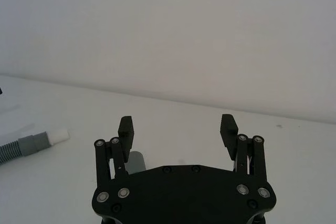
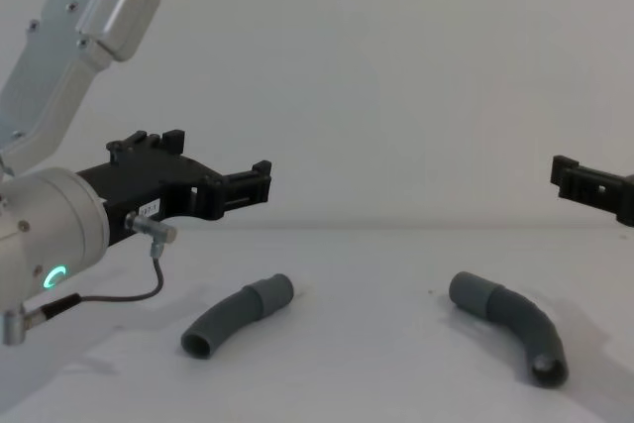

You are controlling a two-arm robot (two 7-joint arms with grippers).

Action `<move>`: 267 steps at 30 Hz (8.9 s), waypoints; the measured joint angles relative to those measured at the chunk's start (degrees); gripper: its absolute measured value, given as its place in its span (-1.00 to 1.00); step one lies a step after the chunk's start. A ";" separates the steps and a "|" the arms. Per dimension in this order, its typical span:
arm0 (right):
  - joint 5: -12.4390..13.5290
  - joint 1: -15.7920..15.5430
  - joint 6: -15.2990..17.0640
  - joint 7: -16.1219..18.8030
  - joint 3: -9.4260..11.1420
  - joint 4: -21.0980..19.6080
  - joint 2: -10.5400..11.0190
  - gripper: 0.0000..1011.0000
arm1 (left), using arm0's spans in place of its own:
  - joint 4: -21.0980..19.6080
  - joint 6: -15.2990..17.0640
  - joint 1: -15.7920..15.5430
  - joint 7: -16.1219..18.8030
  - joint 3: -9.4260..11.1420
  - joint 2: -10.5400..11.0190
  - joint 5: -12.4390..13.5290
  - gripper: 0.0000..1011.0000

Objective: Use both hands to pick up one end of the pipe from the table, align the ends, and insert them.

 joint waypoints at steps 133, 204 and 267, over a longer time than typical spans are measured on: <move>0.00 0.00 0.00 0.00 0.00 0.01 0.00 0.99 | 0.23 24.44 -6.04 -16.09 1.69 4.72 -0.83 0.98; 0.00 0.00 0.00 0.00 0.00 0.01 0.00 0.99 | 3.87 30.92 -7.90 -17.58 0.89 -0.26 0.09 -0.21; 1.99 4.80 23.58 2.76 -4.85 -1.21 -0.25 0.99 | 3.84 31.14 -7.90 -17.60 0.85 -0.34 0.06 -0.39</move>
